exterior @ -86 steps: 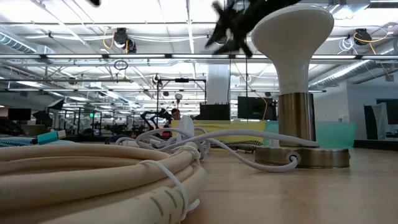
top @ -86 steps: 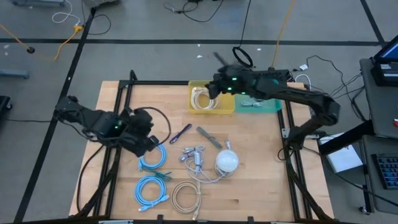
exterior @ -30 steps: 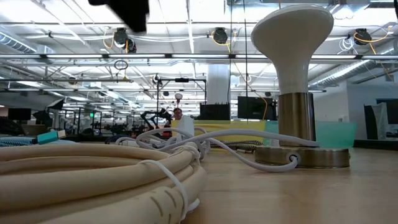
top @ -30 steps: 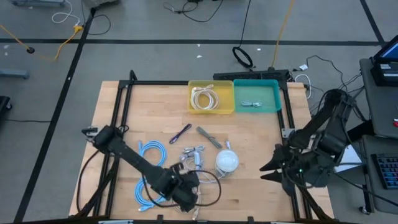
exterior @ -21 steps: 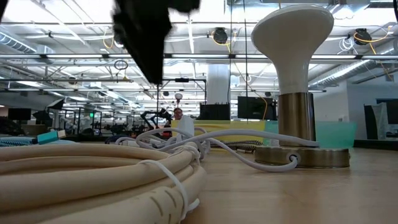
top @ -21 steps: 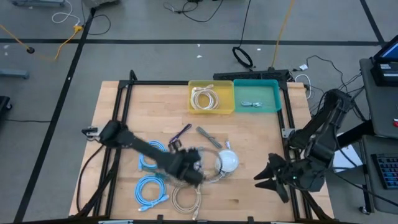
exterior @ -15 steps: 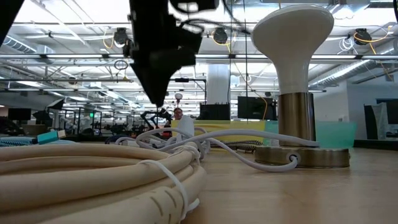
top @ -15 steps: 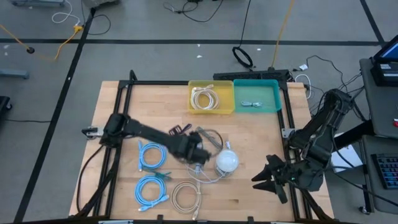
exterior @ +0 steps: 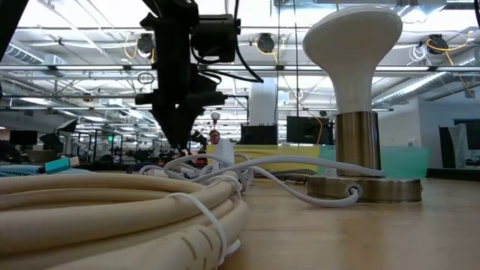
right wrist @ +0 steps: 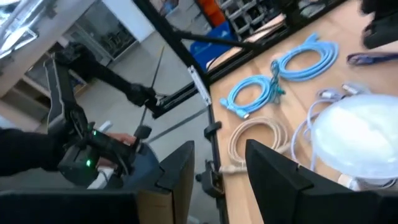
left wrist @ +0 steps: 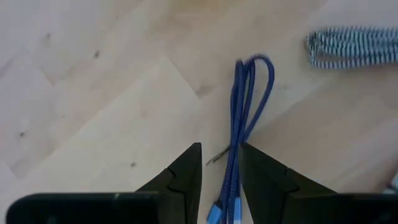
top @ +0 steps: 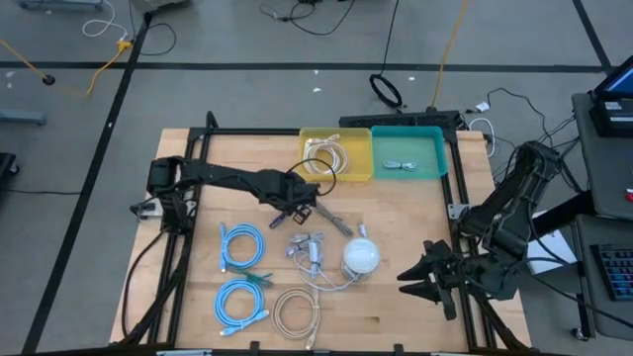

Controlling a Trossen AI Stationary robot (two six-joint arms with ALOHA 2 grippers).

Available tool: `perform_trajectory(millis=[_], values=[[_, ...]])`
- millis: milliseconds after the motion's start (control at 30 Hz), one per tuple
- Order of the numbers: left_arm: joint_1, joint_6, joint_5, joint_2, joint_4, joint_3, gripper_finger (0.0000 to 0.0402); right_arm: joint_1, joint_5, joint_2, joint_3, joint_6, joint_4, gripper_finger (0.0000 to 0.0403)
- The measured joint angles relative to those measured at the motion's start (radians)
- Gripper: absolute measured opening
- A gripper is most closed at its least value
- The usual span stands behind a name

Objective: Pick & Place USB Port
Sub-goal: Put the blue and purple charger cable into the green bin

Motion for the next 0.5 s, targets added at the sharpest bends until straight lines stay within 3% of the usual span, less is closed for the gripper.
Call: perform_trajectory(millis=[233,500], values=[[-0.001,0.033,0.035,-0.001,0.003,-0.02,0.0134,-0.028,0.021,-0.003,0.0,-0.003,-0.002,0.0134],[-0.009,0.072,0.102,0.0,0.034,-0.019,0.0248,-0.066,0.016,-0.003,0.0,-0.003,-0.007,0.0134]])
